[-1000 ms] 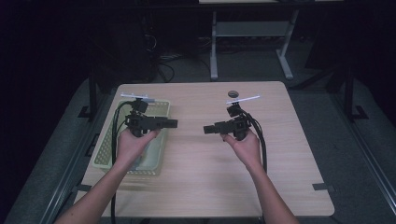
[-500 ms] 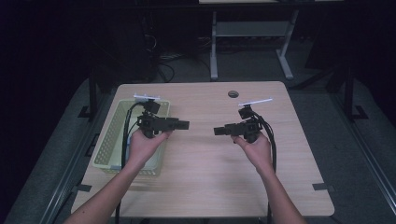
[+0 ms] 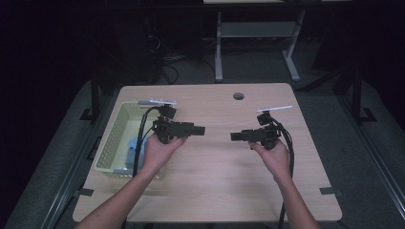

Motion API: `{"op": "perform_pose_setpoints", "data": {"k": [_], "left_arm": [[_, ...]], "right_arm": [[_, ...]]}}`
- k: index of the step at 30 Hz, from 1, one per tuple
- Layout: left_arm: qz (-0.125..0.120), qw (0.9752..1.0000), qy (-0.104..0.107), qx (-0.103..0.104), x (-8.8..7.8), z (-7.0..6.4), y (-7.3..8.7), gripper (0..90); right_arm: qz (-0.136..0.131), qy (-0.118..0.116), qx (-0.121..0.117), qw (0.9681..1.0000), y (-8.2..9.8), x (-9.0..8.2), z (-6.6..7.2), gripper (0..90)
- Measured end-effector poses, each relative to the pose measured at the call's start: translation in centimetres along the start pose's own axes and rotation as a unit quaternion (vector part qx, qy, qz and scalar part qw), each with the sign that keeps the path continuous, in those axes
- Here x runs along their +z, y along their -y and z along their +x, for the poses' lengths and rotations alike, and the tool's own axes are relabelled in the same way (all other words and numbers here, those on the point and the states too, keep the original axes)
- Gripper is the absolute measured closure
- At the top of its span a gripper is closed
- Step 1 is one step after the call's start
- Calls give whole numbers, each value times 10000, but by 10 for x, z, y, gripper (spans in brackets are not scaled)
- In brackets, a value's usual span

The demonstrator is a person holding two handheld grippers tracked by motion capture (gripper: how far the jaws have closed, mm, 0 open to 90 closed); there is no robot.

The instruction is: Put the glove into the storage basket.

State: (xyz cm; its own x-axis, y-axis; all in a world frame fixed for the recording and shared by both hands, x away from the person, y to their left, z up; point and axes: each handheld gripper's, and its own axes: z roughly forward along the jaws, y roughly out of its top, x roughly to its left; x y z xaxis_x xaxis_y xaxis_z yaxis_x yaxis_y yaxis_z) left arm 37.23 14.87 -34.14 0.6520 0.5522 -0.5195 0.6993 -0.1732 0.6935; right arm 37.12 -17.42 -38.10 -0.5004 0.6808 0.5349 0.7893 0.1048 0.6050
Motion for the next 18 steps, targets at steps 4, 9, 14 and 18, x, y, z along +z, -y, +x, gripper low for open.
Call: {"op": "perform_pose_setpoints", "data": {"k": [4,9,14,18], "left_arm": [[30,10000,49,69,6,-5,2,280],[72,9998,125,108,15,-10,6,280],[83,9998,182,80,20,-11,10,279],[149,9995,264,81,27,-12,14,286]], "right_arm": [[18,41,71,10000,5,-3,-6,321],[42,85,127,9999,14,-5,-15,321],[115,118,138,9998,20,-7,-20,309],[130,126,147,9997,25,-10,-24,308]]}}
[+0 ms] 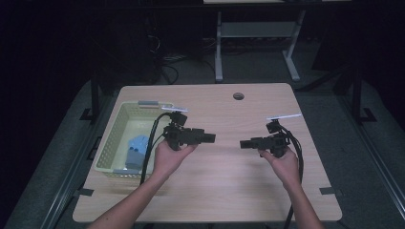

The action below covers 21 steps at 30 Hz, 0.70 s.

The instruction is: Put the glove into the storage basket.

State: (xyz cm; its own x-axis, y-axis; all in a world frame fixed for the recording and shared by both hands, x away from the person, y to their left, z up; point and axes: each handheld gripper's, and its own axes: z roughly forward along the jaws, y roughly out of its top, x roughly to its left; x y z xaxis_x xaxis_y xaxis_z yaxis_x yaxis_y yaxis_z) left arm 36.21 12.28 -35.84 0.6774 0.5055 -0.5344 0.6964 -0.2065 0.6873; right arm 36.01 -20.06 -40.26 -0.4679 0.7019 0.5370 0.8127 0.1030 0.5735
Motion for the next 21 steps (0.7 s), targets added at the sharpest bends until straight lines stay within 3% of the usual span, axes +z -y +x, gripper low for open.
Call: {"op": "perform_pose_setpoints", "data": {"k": [9,19,21], "left_arm": [[82,9998,167,-57,15,-2,15,280],[109,9996,234,111,24,-5,31,249],[149,9994,201,248,27,-7,38,248]], "right_arm": [[-37,-40,107,9999,13,-8,-12,304],[-7,-61,307,9995,30,-13,-25,298],[17,-93,315,9995,34,-16,-26,292]]}}
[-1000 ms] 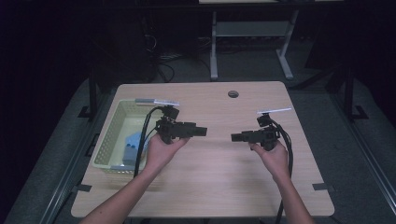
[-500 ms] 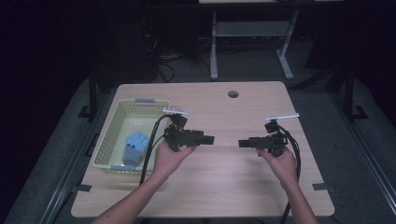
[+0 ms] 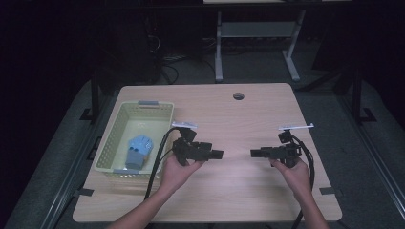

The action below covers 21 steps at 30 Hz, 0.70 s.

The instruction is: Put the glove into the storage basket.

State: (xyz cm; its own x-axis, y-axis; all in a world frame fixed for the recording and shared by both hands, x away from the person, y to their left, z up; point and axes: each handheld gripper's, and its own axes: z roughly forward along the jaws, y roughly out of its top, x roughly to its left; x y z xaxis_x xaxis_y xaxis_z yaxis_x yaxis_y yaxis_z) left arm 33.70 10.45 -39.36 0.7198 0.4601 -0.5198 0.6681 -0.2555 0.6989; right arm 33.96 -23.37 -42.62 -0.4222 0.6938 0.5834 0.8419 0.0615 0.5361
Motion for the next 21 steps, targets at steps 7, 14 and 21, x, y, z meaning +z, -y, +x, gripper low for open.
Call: {"op": "perform_pose_setpoints", "data": {"k": [7,14,21], "left_arm": [[51,9999,146,53,6,-5,16,248],[25,9996,258,-70,10,-2,39,249],[31,9996,281,-66,9,-2,52,249]], "right_arm": [[32,95,4,9999,12,-5,-6,290],[-37,125,-11,9999,27,-12,-12,287],[-34,155,36,9999,38,-18,-16,287]]}}
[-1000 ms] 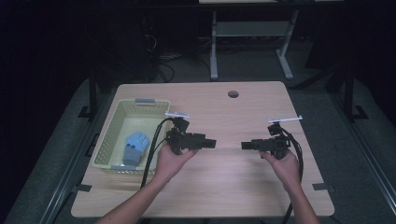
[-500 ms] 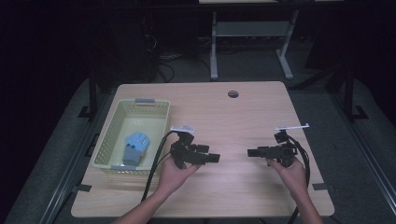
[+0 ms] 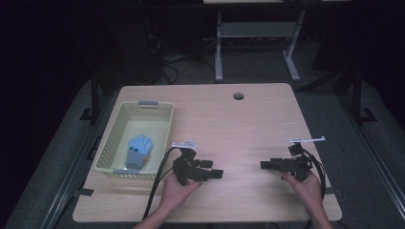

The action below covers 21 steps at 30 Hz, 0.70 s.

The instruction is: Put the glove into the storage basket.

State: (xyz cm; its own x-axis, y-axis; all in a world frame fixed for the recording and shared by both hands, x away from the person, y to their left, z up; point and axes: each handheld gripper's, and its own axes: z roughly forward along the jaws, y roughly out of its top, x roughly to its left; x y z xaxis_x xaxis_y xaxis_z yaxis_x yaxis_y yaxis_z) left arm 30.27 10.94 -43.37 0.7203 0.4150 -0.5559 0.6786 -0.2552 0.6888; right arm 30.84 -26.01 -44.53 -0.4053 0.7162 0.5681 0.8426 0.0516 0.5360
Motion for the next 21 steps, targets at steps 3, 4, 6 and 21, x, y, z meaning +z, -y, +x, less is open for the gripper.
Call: {"op": "perform_pose_setpoints", "data": {"k": [3,4,6,21], "left_arm": [[-18,10000,77,23,-1,-1,5,251],[-32,9999,136,34,-1,-1,7,251],[-12,9998,178,70,-1,-2,11,253],[58,9992,260,298,-2,-12,28,252]], "right_arm": [[-5,-28,64,10000,7,-2,-3,283],[-5,-28,64,10000,7,-2,-3,283],[-32,-41,72,10000,11,-3,-4,283],[-99,-181,-137,9997,38,1,3,269]]}}
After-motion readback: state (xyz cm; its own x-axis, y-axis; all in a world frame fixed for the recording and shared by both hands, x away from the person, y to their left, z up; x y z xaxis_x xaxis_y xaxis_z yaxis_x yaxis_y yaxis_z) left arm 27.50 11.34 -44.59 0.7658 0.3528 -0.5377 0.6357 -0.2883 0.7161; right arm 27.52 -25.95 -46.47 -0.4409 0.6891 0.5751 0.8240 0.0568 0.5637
